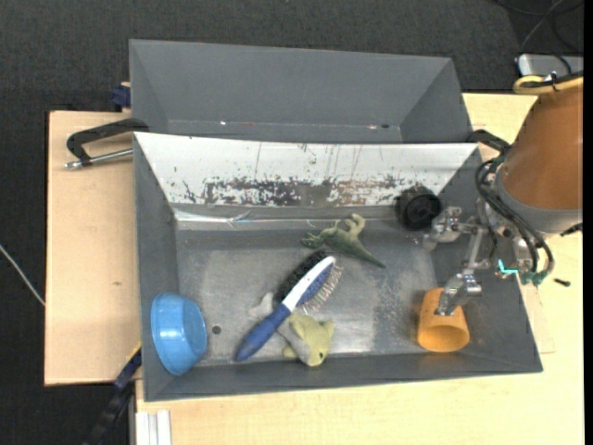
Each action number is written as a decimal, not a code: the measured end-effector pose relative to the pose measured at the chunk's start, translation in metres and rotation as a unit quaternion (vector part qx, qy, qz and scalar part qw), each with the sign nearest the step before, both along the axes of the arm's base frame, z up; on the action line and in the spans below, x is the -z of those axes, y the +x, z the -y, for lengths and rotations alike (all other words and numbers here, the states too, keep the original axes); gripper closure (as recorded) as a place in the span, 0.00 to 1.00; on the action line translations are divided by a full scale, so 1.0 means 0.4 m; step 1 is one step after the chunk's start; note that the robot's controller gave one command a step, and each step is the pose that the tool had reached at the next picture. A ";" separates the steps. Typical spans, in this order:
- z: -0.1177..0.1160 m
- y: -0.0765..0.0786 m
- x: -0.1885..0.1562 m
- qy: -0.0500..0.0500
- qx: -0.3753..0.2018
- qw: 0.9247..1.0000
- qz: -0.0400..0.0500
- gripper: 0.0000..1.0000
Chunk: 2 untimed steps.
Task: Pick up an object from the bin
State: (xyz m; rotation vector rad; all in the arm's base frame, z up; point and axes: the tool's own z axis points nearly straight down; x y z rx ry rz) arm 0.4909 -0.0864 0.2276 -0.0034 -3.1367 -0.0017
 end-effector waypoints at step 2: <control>-0.497 0.051 0.265 0.001 -0.189 0.982 0.010 0.00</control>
Offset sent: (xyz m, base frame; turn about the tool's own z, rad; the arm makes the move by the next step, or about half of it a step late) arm 0.0132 0.0992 -0.1314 -0.4462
